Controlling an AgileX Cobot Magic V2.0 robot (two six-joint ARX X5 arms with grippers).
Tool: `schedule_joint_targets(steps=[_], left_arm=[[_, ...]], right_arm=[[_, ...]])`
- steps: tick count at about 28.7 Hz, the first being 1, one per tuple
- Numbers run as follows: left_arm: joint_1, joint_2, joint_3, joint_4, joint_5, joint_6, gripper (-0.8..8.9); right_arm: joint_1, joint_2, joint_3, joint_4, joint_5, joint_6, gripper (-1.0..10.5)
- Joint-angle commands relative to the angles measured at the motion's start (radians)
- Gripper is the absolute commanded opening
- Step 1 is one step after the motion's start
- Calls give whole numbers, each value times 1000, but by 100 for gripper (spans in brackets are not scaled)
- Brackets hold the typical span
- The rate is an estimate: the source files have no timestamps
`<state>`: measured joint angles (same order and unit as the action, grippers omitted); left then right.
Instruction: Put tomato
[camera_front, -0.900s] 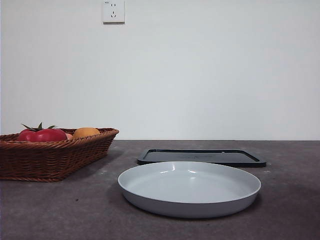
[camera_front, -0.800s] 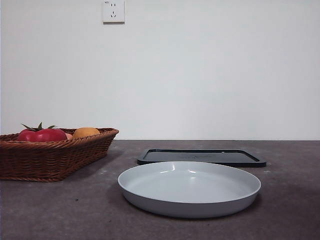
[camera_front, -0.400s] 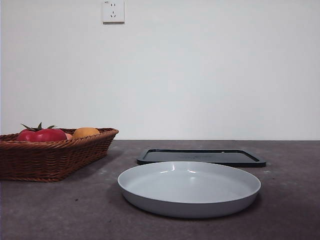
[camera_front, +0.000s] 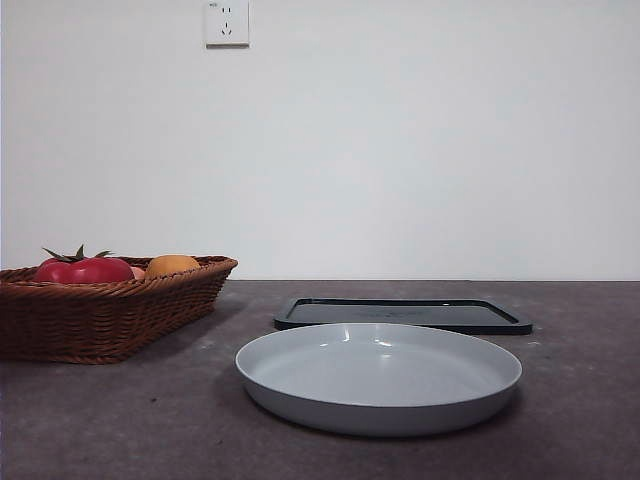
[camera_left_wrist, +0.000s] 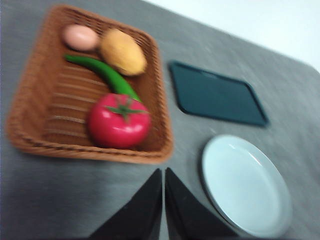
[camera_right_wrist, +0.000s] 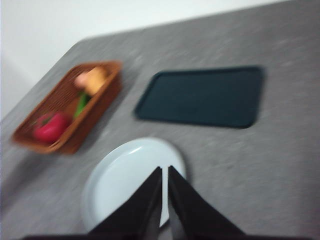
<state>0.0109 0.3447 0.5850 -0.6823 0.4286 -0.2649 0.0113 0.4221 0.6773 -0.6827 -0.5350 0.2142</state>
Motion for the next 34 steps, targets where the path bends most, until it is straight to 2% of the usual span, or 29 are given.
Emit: schedule_joint_targets(steps=[1, 4, 12, 18, 24, 27, 31, 33, 34], left_arm=[[0, 51, 71, -38, 63, 94, 10], [-2, 95, 127, -95, 113, 131, 10], [-46, 165, 234, -266, 195, 219, 9], [-79, 169, 248, -326, 198, 234, 9], [-84, 169, 248, -327, 198, 235, 13], [-84, 169, 248, -327, 197, 233, 125], [-84, 169, 248, -324, 196, 230, 380], [-84, 169, 248, -322, 196, 230, 439], [-84, 169, 248, -320, 196, 230, 455]], right_arm=[[4, 80, 85, -66, -73, -89, 7], [27, 160, 165, -159, -104, -145, 7], [162, 288, 286, -336, -103, -253, 7], [272, 309, 291, -378, -88, -286, 7], [317, 309, 291, -377, -87, -304, 7], [319, 309, 291, -376, -87, -304, 70], [319, 309, 291, -372, -87, -300, 371], [319, 309, 291, -372, -87, -300, 456], [319, 309, 291, -372, -87, -300, 464]])
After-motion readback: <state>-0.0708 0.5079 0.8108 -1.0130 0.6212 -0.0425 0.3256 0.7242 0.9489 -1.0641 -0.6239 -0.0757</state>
